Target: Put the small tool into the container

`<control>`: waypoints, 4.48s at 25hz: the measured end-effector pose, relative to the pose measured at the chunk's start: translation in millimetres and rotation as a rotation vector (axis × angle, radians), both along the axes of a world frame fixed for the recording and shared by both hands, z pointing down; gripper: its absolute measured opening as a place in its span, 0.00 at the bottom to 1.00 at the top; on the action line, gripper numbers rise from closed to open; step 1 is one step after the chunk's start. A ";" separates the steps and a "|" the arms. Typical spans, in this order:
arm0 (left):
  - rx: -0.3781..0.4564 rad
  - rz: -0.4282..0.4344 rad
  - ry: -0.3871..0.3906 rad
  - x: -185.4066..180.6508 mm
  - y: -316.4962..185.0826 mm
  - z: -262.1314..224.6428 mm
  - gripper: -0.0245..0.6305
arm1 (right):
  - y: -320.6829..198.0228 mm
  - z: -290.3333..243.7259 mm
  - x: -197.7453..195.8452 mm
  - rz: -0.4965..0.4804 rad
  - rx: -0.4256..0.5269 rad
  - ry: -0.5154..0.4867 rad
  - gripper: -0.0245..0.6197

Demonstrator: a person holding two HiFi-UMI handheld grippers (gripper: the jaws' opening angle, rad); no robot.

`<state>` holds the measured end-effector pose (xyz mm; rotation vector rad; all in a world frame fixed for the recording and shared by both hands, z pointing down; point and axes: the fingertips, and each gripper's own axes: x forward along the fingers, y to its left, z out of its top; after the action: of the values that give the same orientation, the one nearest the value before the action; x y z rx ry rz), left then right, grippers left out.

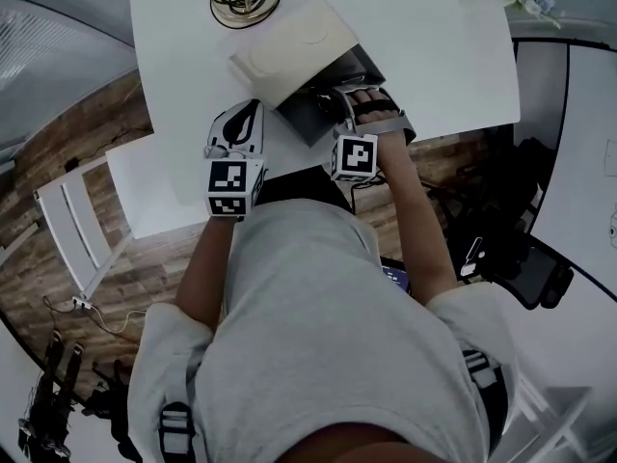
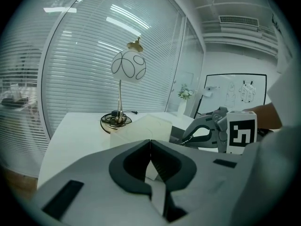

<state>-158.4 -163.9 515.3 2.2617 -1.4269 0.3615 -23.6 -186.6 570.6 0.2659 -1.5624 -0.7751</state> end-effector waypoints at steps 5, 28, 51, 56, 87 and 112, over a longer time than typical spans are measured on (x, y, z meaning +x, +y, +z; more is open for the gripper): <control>-0.018 -0.043 -0.007 -0.6 3.2 2.4 0.07 | -4.1 6.2 -5.8 -0.046 -0.016 -0.012 0.08; -0.051 -0.150 -0.032 -10.2 4.6 14.1 0.07 | -24.8 18.2 -9.6 -0.122 0.004 -0.030 0.08; -0.065 -0.137 -0.022 -7.1 14.4 22.8 0.07 | -9.9 25.2 -5.9 -0.022 -0.141 -0.046 0.27; -0.074 -0.126 -0.024 -4.7 19.5 25.6 0.07 | -5.9 25.8 -3.7 -0.003 -0.153 -0.047 0.27; -0.050 0.099 0.071 49.8 41.5 3.5 0.07 | 52.1 -68.9 3.8 0.766 -0.298 -1.003 0.08; 0.089 -0.180 -0.005 111.1 78.9 -79.8 0.07 | 66.3 -176.4 68.0 0.562 -0.292 -1.416 0.08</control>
<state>-47.4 -85.0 435.6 2.1796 -1.6635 0.2509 44.4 -120.3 394.1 1.1393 -2.6605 0.2440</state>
